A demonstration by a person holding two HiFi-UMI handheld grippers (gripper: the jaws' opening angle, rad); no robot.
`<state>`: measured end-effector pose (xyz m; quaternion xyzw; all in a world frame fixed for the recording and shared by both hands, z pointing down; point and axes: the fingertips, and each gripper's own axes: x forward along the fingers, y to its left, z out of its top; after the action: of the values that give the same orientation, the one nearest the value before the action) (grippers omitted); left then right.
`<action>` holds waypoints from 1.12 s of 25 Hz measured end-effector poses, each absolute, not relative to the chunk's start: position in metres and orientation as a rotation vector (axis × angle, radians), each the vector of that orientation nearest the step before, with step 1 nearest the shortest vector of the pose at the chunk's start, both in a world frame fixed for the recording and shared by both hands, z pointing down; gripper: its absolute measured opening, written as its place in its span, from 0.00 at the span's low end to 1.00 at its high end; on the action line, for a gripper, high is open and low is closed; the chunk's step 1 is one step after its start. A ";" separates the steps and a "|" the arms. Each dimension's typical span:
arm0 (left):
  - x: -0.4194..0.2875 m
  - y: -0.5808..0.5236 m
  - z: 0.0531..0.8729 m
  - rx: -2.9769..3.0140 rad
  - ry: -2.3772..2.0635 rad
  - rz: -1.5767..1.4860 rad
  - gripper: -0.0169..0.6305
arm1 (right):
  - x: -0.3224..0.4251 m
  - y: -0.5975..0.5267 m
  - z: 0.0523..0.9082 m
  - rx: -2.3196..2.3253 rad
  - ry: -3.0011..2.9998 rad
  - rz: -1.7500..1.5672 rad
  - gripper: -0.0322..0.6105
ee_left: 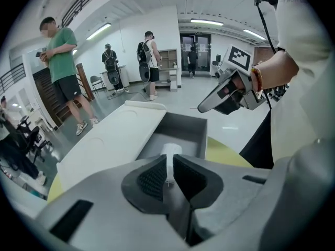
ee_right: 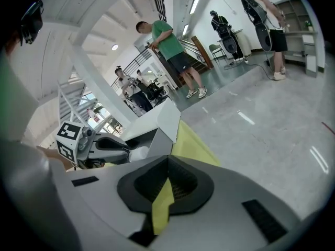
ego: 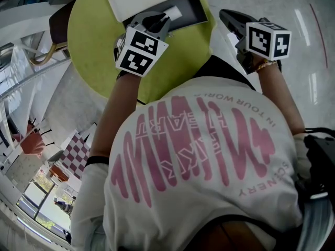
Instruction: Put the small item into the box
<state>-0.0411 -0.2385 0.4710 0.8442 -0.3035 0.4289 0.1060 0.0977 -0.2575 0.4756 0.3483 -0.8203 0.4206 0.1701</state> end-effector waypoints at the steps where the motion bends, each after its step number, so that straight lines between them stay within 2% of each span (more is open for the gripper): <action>1: -0.043 -0.239 0.470 2.484 -0.913 1.256 0.09 | 0.096 -0.257 0.476 0.986 -2.333 1.193 0.06; 4: -0.047 -0.240 0.465 2.464 -0.976 1.180 0.07 | 0.093 -0.257 0.474 0.978 -2.340 1.186 0.06; 11: -0.064 -0.241 0.447 2.291 -1.113 0.768 0.04 | 0.087 -0.259 0.456 0.978 -2.367 1.162 0.06; 28: -0.084 -0.230 0.406 2.346 -1.117 0.529 0.04 | 0.029 -0.267 0.412 0.911 -2.467 1.023 0.06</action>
<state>-0.0844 -0.2303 0.4061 0.8583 -0.4086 0.1935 0.2428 0.0289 -0.2669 0.4122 0.3188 -0.8631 0.3581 0.1592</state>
